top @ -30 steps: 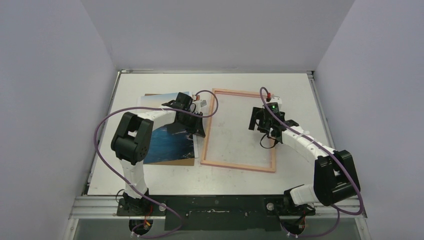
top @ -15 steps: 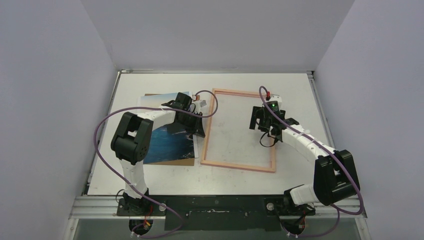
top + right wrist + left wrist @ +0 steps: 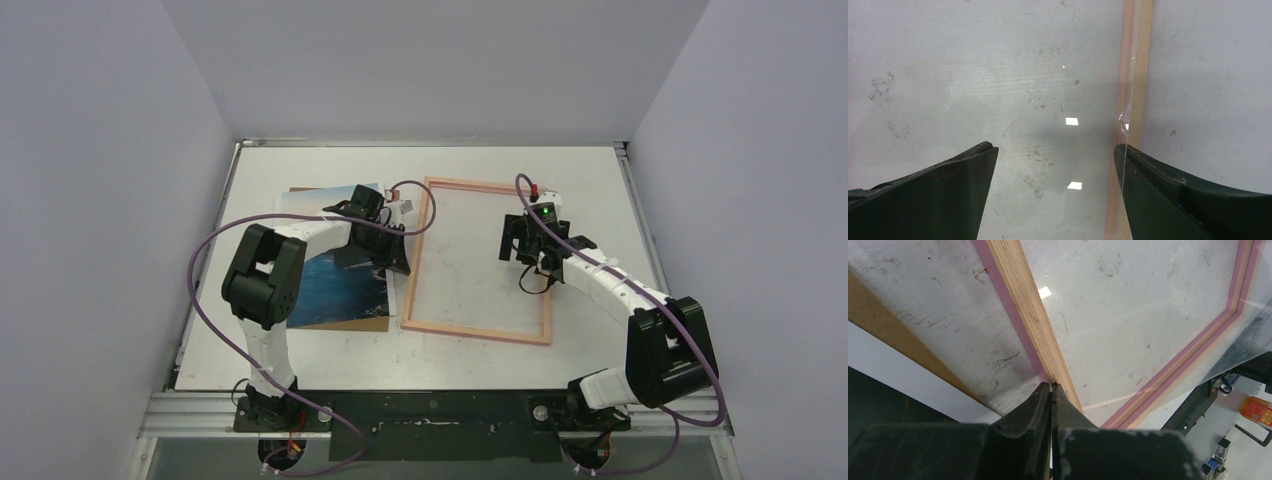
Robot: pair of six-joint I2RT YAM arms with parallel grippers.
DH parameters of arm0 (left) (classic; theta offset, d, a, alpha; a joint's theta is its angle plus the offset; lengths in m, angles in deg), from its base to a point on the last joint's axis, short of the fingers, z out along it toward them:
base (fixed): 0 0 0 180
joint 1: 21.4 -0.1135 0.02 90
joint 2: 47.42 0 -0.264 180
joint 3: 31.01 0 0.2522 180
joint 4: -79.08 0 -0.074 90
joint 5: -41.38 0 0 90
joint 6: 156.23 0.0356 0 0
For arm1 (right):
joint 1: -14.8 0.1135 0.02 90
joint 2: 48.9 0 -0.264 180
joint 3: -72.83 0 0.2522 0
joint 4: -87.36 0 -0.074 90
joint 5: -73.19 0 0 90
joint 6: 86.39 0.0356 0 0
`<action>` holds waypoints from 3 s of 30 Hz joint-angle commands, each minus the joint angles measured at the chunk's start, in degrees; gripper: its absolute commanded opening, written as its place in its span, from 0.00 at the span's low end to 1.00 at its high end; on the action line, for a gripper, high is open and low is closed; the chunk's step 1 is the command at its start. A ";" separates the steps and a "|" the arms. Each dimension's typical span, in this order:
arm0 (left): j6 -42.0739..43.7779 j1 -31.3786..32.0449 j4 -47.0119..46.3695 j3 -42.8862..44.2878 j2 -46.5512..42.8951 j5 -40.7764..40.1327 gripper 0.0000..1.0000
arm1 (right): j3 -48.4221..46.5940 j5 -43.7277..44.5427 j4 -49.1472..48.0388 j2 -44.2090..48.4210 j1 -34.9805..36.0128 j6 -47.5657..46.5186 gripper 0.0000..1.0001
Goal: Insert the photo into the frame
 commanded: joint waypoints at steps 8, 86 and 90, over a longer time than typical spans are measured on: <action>0.89 -0.33 1.12 0.07 -0.62 -1.57 0.00 | -0.25 2.22 -2.26 -0.46 0.44 -1.43 0.90; 0.73 -3.42 7.76 4.56 -8.57 6.69 0.43 | -4.68 3.55 1.52 12.63 5.02 7.10 0.90; 4.44 -11.99 18.04 9.28 -15.69 9.75 0.83 | -9.02 7.80 0.88 9.11 13.53 8.98 0.90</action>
